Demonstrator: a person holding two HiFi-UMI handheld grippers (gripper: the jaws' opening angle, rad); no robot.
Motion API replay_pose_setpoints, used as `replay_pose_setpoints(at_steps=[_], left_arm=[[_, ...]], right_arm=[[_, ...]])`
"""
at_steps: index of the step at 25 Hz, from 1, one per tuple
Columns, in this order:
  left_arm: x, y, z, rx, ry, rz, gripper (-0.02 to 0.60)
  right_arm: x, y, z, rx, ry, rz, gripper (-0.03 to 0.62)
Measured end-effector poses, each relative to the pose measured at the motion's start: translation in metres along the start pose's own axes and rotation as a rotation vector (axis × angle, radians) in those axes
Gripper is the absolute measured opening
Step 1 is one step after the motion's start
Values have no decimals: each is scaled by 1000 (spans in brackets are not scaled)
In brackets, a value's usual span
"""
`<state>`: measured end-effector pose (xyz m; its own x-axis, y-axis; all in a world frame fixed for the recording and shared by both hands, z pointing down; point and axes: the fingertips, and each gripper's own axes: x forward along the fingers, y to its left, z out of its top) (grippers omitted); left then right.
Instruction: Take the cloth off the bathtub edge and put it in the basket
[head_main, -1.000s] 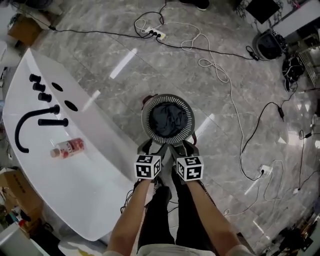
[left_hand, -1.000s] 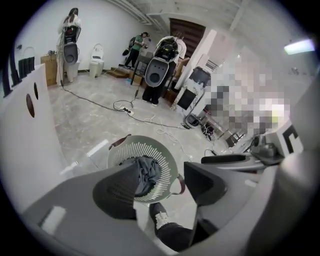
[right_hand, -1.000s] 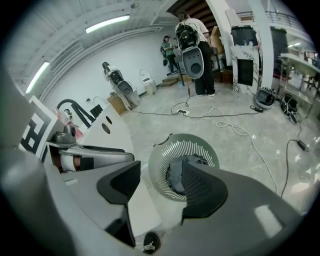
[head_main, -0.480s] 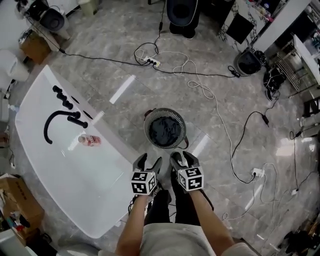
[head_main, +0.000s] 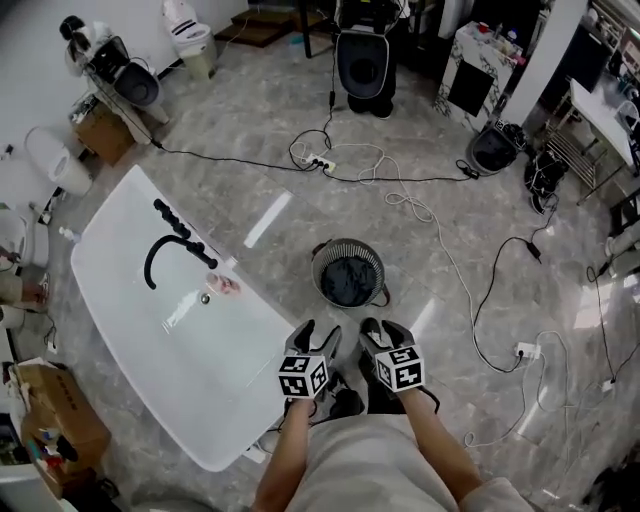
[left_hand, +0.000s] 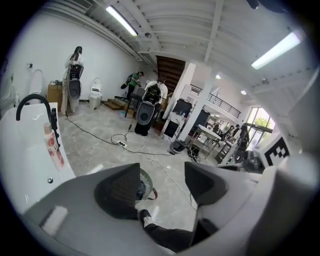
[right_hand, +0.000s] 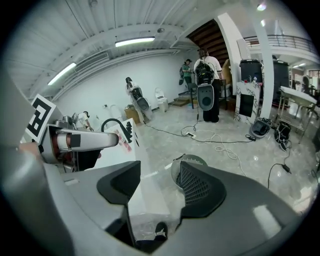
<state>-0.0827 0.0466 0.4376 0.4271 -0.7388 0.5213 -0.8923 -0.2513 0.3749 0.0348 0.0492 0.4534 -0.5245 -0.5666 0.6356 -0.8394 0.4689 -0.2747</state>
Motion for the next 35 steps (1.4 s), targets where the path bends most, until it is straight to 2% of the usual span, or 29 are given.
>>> replay_pose_setpoints(at_steps=[4, 11, 14, 17, 18, 21, 24, 35], left_arm=[[-21, -12, -7, 5, 12, -2, 322], [-45, -10, -13, 20, 1, 3, 319], [-51, -13, -16, 7, -22, 20, 199], [-53, -16, -19, -11, -26, 31, 127], [-53, -14, -19, -18, -25, 35, 113], [-55, -8, -17, -56, -38, 41, 57], [-56, -5, -15, -91, -56, 41, 57], [-44, -9, -16, -44, -10, 26, 58]], right_arm=[[-20, 12, 4, 1, -42, 14, 232], [-21, 28, 8, -4, -97, 20, 222], [-23, 30, 0, -3, -94, 19, 148], [-29, 26, -1, 20, -115, -6, 71], [-30, 25, 1, 29, -129, -13, 18], [-34, 25, 5, 43, -159, -12, 0], [-37, 22, 5, 53, -156, -22, 0], [-47, 9, 1, 87, -147, -82, 0]])
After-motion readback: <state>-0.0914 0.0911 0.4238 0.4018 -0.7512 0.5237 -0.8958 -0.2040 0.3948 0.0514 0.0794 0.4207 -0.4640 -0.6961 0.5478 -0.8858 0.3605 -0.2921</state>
